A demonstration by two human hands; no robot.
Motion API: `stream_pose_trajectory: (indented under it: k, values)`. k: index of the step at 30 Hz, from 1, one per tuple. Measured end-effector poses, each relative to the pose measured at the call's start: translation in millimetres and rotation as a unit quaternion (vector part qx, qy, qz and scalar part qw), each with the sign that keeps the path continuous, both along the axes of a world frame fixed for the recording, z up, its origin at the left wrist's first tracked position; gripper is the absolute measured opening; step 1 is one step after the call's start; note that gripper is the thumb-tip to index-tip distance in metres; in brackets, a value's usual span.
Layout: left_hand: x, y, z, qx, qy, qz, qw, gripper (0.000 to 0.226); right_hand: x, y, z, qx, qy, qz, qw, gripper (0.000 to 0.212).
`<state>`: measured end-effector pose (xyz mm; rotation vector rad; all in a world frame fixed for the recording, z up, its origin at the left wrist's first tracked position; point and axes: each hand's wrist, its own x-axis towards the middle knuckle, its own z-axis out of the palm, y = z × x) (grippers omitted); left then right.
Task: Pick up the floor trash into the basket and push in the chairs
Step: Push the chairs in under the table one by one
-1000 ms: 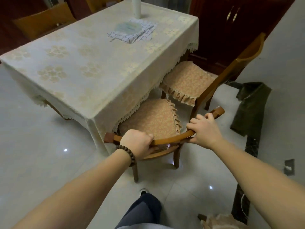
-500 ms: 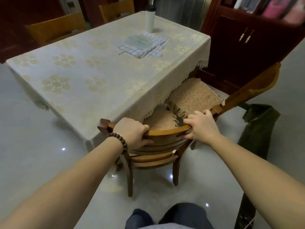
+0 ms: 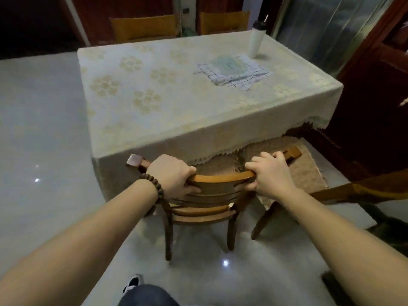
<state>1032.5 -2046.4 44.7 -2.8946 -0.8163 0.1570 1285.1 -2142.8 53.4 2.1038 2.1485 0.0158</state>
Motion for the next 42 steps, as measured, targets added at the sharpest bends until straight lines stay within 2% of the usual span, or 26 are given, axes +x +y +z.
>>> stream_pose_trajectory:
  k: [4, 7, 11, 13, 16, 18, 20, 24, 32, 39, 42]
  values:
    - [51, -67, -17, -0.025, 0.004, 0.065, 0.998, 0.04, 56, -29, -18, -0.025, -0.001, 0.041, 0.999, 0.05]
    - [86, -117, -40, -0.066, 0.029, 0.103, 0.992, 0.034, 90, -61, -39, -0.061, -0.002, 0.059, 0.996, 0.049]
    - [105, -155, -66, -0.058, 0.038, 0.16, 0.985, 0.023, 114, -87, -65, -0.037, -0.011, 0.083, 0.996, 0.044]
    - [106, -159, -67, -0.049, 0.03, 0.187, 0.981, 0.031, 116, -87, -65, -0.029, -0.011, 0.091, 0.995, 0.044]
    - [105, -160, -67, -0.044, 0.016, 0.236, 0.971, 0.048, 116, -86, -64, -0.044, -0.004, 0.093, 0.995, 0.061]
    - [108, -163, -67, -0.05, 0.034, 0.268, 0.962, 0.053, 116, -87, -65, -0.044, -0.007, 0.094, 0.995, 0.069]
    - [112, -164, -63, -0.068, 0.053, 0.3, 0.95, 0.05, 115, -87, -67, -0.037, -0.014, 0.095, 0.995, 0.063]
    - [117, -166, -57, -0.088, 0.062, 0.324, 0.94, 0.044, 115, -88, -69, -0.007, -0.021, 0.104, 0.994, 0.037]
    - [109, -189, -69, -0.078, 0.047, 0.338, 0.937, 0.047, 118, -85, -76, 0.024, -0.012, 0.173, 0.984, 0.03]
    - [105, -178, -72, -0.049, 0.038, 0.322, 0.945, 0.051, 122, -62, -85, 0.094, 0.018, 0.21, 0.973, 0.011]
    - [99, -164, -75, -0.038, 0.044, 0.306, 0.95, 0.048, 116, -54, -88, 0.105, 0.024, 0.199, 0.974, 0.016]
